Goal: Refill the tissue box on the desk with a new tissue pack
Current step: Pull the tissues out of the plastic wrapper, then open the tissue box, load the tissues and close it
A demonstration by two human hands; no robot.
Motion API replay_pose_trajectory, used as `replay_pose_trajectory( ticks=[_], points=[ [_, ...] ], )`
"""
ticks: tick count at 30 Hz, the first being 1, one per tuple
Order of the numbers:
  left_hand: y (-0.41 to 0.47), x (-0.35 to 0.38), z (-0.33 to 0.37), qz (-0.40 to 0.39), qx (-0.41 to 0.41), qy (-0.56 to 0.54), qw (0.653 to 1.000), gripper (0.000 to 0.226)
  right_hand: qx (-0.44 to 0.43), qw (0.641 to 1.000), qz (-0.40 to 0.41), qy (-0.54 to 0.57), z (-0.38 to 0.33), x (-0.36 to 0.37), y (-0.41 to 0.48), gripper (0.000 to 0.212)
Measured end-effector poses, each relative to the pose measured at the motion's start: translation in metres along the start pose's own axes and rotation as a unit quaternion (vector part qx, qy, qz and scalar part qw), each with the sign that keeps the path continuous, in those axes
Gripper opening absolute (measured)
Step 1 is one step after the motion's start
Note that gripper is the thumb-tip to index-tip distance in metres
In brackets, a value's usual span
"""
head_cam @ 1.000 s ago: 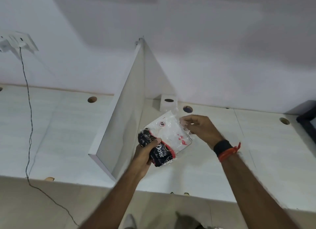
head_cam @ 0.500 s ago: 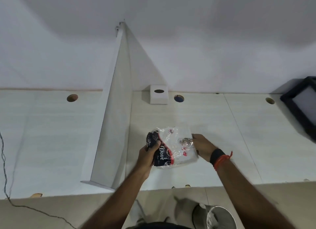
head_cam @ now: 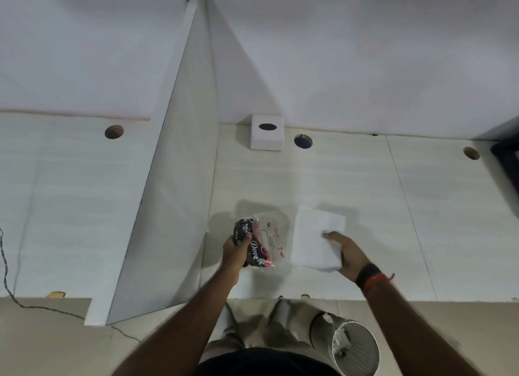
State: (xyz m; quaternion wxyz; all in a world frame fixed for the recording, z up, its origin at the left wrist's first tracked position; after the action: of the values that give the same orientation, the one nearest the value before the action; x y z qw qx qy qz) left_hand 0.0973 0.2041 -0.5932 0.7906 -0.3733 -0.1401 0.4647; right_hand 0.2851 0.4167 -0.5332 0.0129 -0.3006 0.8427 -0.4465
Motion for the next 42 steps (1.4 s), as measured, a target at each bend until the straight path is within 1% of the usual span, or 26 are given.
replay_pose_trajectory(
  ticks=[3, 6, 7, 9, 12, 13, 14, 16, 17, 19, 23, 25, 26, 29, 32, 34, 35, 37, 40, 42],
  points=[
    [0.007, 0.013, 0.002, -0.032, 0.001, 0.030, 0.999, 0.034, 0.028, 0.998, -0.035, -0.043, 0.019, 0.033, 0.026, 0.024],
    [0.012, 0.013, 0.007, -0.032, 0.029, 0.093, 0.995, 0.033, 0.050, 0.994, -0.043, -0.085, 0.037, 0.050, 0.051, 0.039],
    [0.013, 0.011, 0.008, -0.025, 0.042, 0.116, 0.992, 0.032, 0.049, 0.993, -0.037, -0.106, 0.041, 0.051, 0.059, 0.040],
    [0.017, 0.003, 0.011, 0.007, 0.069, 0.173, 0.982, 0.038, 0.024, 0.982, -0.021, -0.188, 0.041, 0.053, 0.074, 0.035],
    [0.013, -0.011, 0.018, 0.065, 0.095, 0.263, 0.958, 0.048, -0.031, 0.939, 0.008, -0.343, 0.028, 0.053, 0.085, 0.022],
    [0.008, -0.015, 0.024, 0.079, 0.101, 0.263, 0.956, 0.053, -0.047, 0.923, 0.027, -0.381, 0.021, 0.051, 0.086, 0.025],
    [0.006, -0.018, 0.030, 0.090, 0.110, 0.249, 0.958, 0.055, -0.060, 0.912, 0.051, -0.404, 0.013, 0.048, 0.085, 0.035],
    [0.005, -0.021, 0.043, 0.107, 0.137, 0.222, 0.960, 0.053, -0.086, 0.905, 0.103, -0.403, -0.006, 0.045, 0.082, 0.059],
    [0.006, -0.021, 0.050, 0.112, 0.149, 0.211, 0.960, 0.050, -0.102, 0.908, 0.117, -0.390, -0.016, 0.047, 0.083, 0.066],
    [0.011, -0.019, 0.063, 0.118, 0.166, 0.182, 0.962, 0.045, -0.136, 0.913, 0.125, -0.364, -0.037, 0.063, 0.092, 0.070],
    [0.024, -0.015, 0.088, 0.132, 0.172, 0.114, 0.970, 0.038, -0.215, 0.905, 0.114, -0.348, -0.095, 0.130, 0.132, 0.078],
    [0.031, -0.017, 0.100, 0.139, 0.172, 0.081, 0.972, 0.034, -0.256, 0.887, 0.099, -0.371, -0.126, 0.173, 0.153, 0.081],
    [0.034, -0.019, 0.105, 0.145, 0.174, 0.067, 0.972, 0.031, -0.277, 0.872, 0.094, -0.393, -0.140, 0.194, 0.165, 0.082],
    [0.044, -0.028, 0.105, 0.162, 0.171, 0.045, 0.971, 0.024, -0.312, 0.815, 0.114, -0.475, -0.171, 0.242, 0.204, 0.083],
    [0.053, -0.036, 0.090, 0.165, 0.169, 0.052, 0.970, 0.022, -0.287, 0.767, 0.179, -0.546, -0.185, 0.258, 0.242, 0.093],
    [0.056, -0.042, 0.078, 0.169, 0.162, 0.043, 0.971, 0.020, -0.260, 0.747, 0.212, -0.575, -0.187, 0.259, 0.259, 0.101],
    [0.056, -0.045, 0.073, 0.172, 0.156, 0.035, 0.972, 0.019, -0.250, 0.742, 0.224, -0.580, -0.188, 0.259, 0.266, 0.102],
    [0.055, -0.051, 0.062, 0.175, 0.144, 0.021, 0.974, 0.016, -0.235, 0.742, 0.241, -0.580, -0.190, 0.257, 0.273, 0.101],
    [0.050, -0.054, 0.058, 0.165, 0.152, 0.002, 0.975, 0.021, -0.213, 0.757, 0.258, -0.562, -0.195, 0.246, 0.274, 0.098],
    [0.047, -0.056, 0.060, 0.164, 0.145, -0.020, 0.976, 0.021, -0.212, 0.771, 0.254, -0.544, -0.198, 0.239, 0.260, 0.099]
  ],
)
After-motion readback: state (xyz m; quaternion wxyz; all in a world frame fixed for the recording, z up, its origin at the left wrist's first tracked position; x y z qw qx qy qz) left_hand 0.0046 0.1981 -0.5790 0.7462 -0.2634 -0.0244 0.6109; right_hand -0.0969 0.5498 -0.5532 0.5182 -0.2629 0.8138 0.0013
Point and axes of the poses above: each hand's wrist, its own y-axis towards the middle knuckle, its own x-axis out of the palm, z = x × y, the point moved 9 cm from there along y, towards the middle knuckle, and after that the axes turned 6 degrees about y, right-handed, at the moved point
